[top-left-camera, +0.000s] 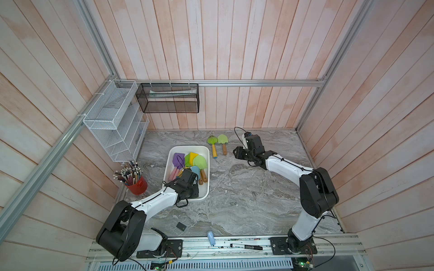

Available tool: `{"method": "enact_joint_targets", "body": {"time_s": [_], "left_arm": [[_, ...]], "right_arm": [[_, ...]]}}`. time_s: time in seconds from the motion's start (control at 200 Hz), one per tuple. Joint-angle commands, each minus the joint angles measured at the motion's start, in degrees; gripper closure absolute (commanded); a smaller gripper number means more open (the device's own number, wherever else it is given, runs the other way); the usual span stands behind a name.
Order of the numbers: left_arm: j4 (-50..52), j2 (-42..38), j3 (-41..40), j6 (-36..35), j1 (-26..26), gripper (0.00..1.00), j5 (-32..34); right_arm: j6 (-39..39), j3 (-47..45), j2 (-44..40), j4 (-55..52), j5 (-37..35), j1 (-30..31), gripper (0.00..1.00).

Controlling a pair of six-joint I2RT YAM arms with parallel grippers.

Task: Take the shovel out of the storage box
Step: Place the shovel at the center of the board, then pick up the shovel from the storage box.

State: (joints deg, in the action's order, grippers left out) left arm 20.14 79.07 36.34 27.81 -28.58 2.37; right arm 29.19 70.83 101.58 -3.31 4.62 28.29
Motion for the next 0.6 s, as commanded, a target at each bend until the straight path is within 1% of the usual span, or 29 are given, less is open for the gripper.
{"method": "enact_joint_targets", "body": {"time_s": [0.0, 0.105, 0.225, 0.305, 0.355, 0.405, 0.545, 0.595], "left_arm": [[1.0, 2.1, 1.9, -1.8, -0.2, 0.53, 0.3], [1.0, 3.4, 2.3, -2.1, -0.2, 0.57, 0.0], [0.2, 4.0, 2.4, -2.1, -0.2, 0.64, -0.7], [0.1, 3.9, 2.6, -1.9, -0.2, 0.7, -1.1], [0.2, 3.3, 2.8, -1.7, -0.2, 0.76, -1.3], [0.7, 2.8, 3.1, -1.5, -0.2, 0.79, -1.5], [2.5, -0.1, 4.3, -1.5, -0.2, 0.85, -1.1], [3.3, -1.6, 4.8, -1.3, -0.1, 0.85, -1.0]], "right_arm": [[0.9, -0.7, -0.7, 1.6, 0.6, -0.3, 0.57], [1.1, -0.9, -0.7, 1.9, 0.8, -0.3, 0.57], [0.8, -1.0, -0.6, 2.3, 0.7, -0.3, 0.57], [0.7, -1.0, -0.7, 2.2, 0.7, -0.3, 0.57], [0.7, -1.0, -0.9, 2.2, 0.7, -0.3, 0.57], [0.7, -1.2, -1.3, 2.1, 0.8, -0.3, 0.57], [0.9, -2.3, -3.2, 2.7, 0.8, -0.4, 0.57], [1.1, -2.9, -4.1, 2.9, 1.0, -0.3, 0.57]]}}
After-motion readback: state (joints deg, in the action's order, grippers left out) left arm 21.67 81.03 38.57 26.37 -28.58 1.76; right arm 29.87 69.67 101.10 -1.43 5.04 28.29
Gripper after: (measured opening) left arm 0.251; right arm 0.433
